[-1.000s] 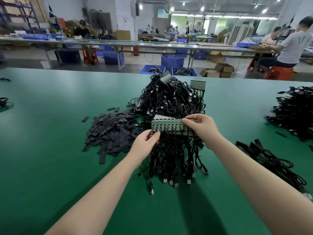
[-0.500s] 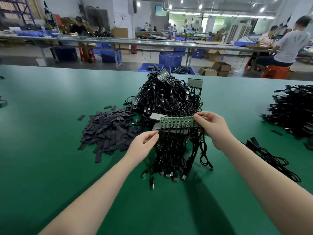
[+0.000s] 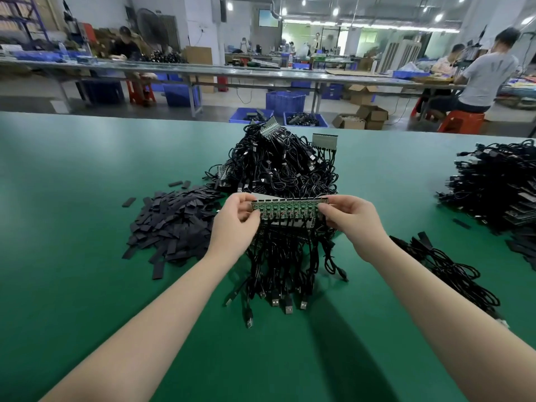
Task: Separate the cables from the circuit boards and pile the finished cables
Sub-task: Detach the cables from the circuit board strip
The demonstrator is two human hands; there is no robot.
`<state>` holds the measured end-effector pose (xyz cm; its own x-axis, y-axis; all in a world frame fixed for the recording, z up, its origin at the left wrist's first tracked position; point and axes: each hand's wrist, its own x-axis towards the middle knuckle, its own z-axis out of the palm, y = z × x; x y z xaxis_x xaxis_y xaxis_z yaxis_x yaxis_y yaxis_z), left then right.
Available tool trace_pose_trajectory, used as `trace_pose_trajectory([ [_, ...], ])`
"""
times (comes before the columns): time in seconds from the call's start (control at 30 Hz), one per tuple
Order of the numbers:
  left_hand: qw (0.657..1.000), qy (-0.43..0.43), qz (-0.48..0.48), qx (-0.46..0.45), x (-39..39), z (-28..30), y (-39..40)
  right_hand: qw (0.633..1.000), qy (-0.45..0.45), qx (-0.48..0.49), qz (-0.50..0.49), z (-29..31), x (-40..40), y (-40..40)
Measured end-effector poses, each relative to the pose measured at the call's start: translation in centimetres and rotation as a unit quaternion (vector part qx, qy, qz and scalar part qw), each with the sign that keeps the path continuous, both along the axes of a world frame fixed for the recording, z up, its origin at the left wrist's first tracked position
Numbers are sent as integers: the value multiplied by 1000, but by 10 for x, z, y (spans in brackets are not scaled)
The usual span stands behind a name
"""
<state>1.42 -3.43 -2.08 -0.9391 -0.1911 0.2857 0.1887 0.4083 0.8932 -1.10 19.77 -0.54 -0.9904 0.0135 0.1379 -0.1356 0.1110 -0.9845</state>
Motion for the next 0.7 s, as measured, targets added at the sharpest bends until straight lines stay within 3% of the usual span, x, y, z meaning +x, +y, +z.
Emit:
trace_pose_trajectory([
  [0.07, 986, 55, 24, -153, 2, 4, 1, 1000, 12, 1, 7, 1, 3, -6],
  [0.13, 943, 120, 48, -306, 5, 14, 6, 999, 38, 27, 17, 2, 5, -16],
  [0.2, 916, 147, 31, -371, 5, 25, 14, 996, 67, 55, 28, 4, 8, -27],
  [0.37, 957, 93, -43, -270, -1, 39, 20, 991, 95, 85, 30, 5, 12, -39],
  [0.47, 953, 46, -78, -289, -8, 43, 18, 991, 96, 92, 15, 3, 12, -42],
  [0.7, 950, 32, -101, -294, -13, 50, 14, 993, 86, 75, 14, 4, 9, -45],
])
